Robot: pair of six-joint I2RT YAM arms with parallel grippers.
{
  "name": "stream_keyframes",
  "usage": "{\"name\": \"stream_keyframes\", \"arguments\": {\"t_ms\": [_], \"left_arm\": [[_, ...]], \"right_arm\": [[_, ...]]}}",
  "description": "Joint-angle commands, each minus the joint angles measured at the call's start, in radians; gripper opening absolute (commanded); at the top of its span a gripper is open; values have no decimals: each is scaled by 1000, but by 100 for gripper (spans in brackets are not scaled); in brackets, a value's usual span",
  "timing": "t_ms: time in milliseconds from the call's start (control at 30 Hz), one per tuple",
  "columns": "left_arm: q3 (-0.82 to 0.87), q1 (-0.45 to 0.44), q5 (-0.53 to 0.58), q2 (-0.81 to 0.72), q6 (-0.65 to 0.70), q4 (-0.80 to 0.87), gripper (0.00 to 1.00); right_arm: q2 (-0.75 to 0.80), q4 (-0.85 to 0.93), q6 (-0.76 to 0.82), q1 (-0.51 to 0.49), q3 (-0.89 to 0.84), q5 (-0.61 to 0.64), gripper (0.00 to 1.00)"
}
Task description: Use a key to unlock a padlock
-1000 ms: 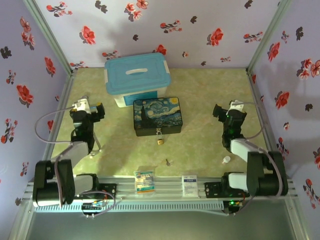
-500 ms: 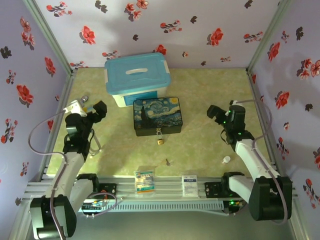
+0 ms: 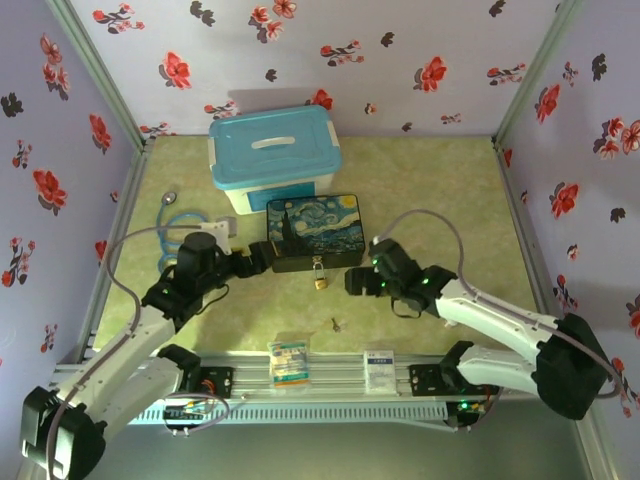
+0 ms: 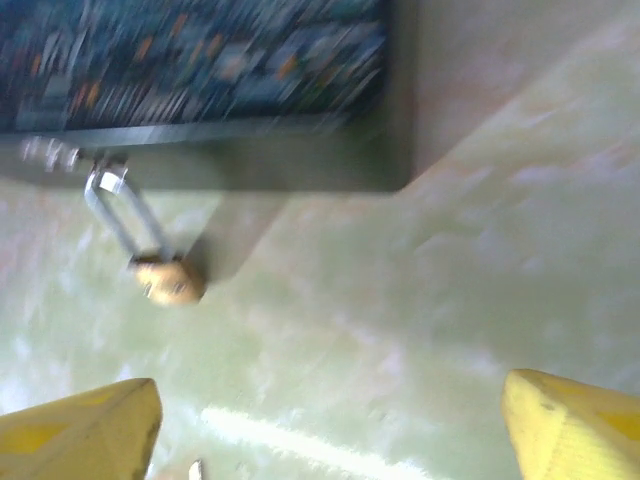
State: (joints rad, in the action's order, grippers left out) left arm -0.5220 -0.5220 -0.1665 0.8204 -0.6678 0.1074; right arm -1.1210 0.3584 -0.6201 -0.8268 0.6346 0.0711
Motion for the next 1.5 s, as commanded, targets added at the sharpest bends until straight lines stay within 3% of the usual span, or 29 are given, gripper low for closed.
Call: {"name": "stream_keyframes", "arguments": {"t_ms": [0,233,567,700,933,1233,1400,1467], "left_arm": [[-15,-66,-2,-30,-75,55,100],[73,-197,57,-56,-218,13,100],[88,-290,107,8,-274,-18,100],[114,-304,119,21,-297,-86,100],[102,-319,140,33,-296,-64,100],[114,-329,183,12,-320,-70,100],[122,-329,189,17,-323,-71,100],[127,-329,189,17,-327,-69,100]], "right_arm": [[-7,60,-110,-119,9,107,82],[-45,-13,-247,-291,-31,123,68],[-225,-43,-371,-482,17,197,59],[-275,-10,-386,-514,40,238,53],[-342,-54,-400,-554,35,298,45],[-439,41,-418,-607,97,356,34],[-460,-53,-415,-607,61,365,25],[-448,-74,-413,-607,44,369,14]]}}
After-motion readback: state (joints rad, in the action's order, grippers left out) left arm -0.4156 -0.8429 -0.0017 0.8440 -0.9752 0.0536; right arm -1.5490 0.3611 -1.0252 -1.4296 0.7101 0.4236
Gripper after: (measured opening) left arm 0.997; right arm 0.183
